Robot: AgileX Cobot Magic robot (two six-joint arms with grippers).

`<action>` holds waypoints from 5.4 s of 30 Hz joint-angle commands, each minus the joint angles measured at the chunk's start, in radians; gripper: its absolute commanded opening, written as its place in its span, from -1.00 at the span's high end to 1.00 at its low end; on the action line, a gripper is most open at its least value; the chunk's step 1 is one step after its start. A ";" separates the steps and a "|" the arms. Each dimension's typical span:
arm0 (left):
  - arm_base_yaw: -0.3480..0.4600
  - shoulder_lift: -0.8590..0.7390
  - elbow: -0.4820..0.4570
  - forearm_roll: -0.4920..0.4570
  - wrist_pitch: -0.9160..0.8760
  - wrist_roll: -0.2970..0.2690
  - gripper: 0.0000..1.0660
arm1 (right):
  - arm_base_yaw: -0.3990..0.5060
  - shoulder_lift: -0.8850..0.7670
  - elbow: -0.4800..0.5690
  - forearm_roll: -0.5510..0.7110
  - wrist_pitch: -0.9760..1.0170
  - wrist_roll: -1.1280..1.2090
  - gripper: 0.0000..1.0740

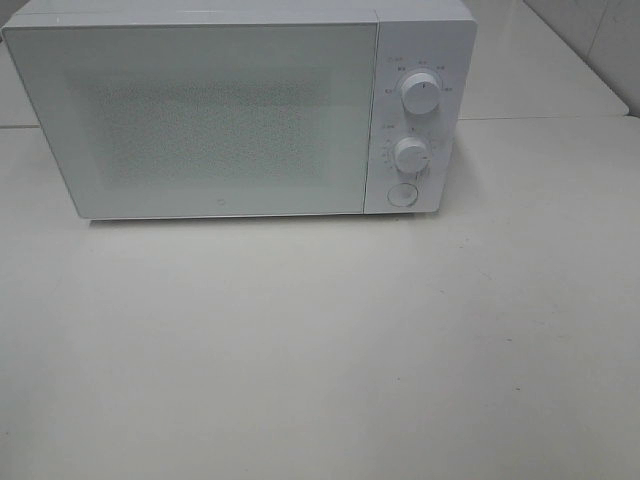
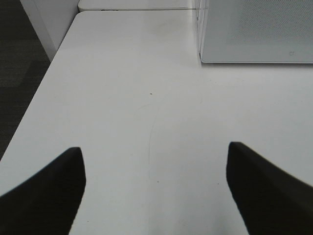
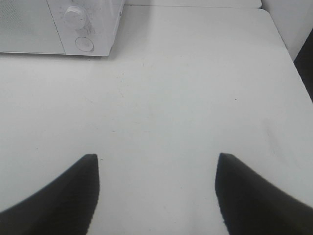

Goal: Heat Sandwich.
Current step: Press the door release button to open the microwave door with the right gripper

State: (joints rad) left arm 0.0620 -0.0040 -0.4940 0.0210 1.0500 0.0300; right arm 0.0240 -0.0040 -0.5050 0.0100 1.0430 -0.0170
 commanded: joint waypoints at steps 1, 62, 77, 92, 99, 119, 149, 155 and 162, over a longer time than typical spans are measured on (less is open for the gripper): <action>0.000 -0.005 -0.005 -0.001 -0.005 0.002 -0.38 | -0.006 -0.026 0.002 0.004 -0.004 0.009 -0.25; 0.000 -0.005 -0.005 -0.001 -0.005 0.002 -0.38 | -0.006 0.055 -0.008 -0.049 -0.414 0.017 -0.25; 0.000 -0.005 -0.005 -0.001 -0.005 0.002 -0.38 | 0.007 0.379 0.060 -0.048 -0.922 0.017 -0.25; 0.000 -0.005 -0.005 -0.001 -0.005 0.002 -0.38 | 0.061 0.734 0.089 -0.048 -1.261 0.017 -0.25; 0.000 -0.005 -0.005 -0.001 -0.005 0.002 -0.38 | 0.133 0.871 0.089 -0.050 -1.337 0.017 -0.12; 0.000 -0.005 -0.005 -0.001 -0.005 0.002 -0.38 | 0.374 1.384 0.089 -0.048 -1.827 0.017 0.54; 0.000 -0.005 -0.005 -0.001 -0.005 0.002 -0.38 | 0.387 1.943 0.064 0.050 -2.191 0.129 1.00; 0.000 -0.005 -0.005 -0.001 -0.005 0.002 -0.38 | 0.387 1.980 0.019 0.058 -2.191 0.129 1.00; 0.000 -0.005 -0.005 -0.001 -0.005 0.002 -0.38 | 0.387 2.003 -0.051 0.060 -2.175 0.129 1.00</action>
State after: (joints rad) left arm 0.0620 -0.0040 -0.4940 0.0210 1.0500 0.0300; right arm 0.4080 1.9990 -0.5410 0.0760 -1.1300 0.1070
